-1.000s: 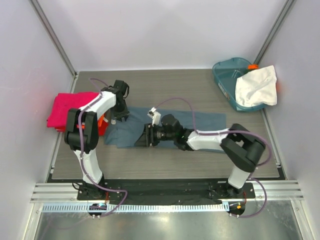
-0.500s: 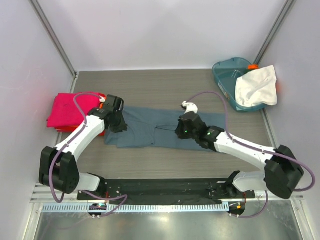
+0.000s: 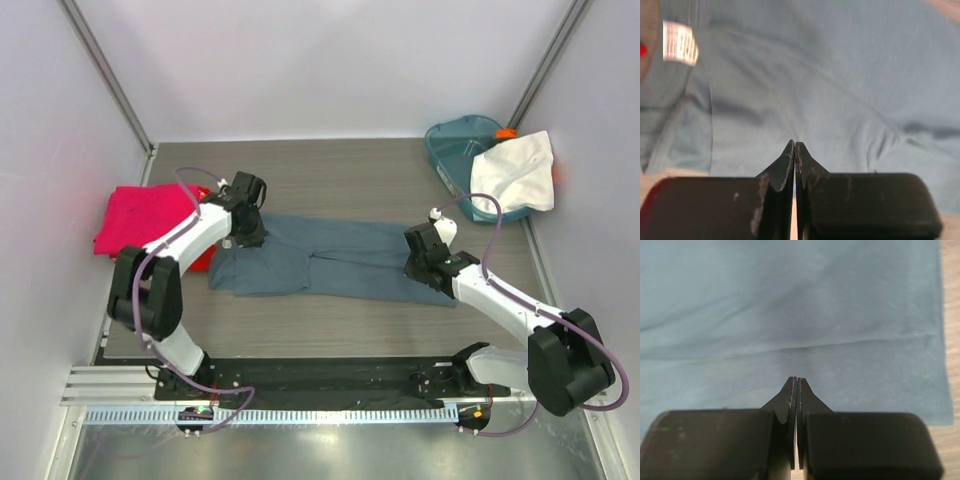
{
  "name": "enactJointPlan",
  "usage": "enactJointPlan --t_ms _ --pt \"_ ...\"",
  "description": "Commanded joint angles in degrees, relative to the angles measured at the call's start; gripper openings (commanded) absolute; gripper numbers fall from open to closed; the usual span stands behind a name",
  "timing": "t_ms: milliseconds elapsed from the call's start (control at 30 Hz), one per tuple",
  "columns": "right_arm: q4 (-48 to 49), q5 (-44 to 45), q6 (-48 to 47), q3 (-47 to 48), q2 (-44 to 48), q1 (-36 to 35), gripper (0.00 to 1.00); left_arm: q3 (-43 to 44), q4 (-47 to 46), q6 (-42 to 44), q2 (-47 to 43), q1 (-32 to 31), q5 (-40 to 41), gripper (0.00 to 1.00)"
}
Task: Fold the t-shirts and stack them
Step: Fold the tshirt
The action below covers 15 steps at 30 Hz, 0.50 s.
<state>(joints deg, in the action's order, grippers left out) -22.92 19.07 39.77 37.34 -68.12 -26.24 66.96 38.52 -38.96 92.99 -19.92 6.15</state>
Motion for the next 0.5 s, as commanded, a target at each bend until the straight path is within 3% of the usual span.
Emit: enactJointPlan --t_ms 0,467 --pt "-2.0 4.7 5.3 -0.2 -1.8 1.2 0.01 5.8 0.4 2.0 4.4 0.0 4.4 0.00" --pt "-5.1 5.3 14.4 -3.1 -11.0 -1.4 0.01 23.1 4.0 4.2 25.9 2.1 5.0 0.00"
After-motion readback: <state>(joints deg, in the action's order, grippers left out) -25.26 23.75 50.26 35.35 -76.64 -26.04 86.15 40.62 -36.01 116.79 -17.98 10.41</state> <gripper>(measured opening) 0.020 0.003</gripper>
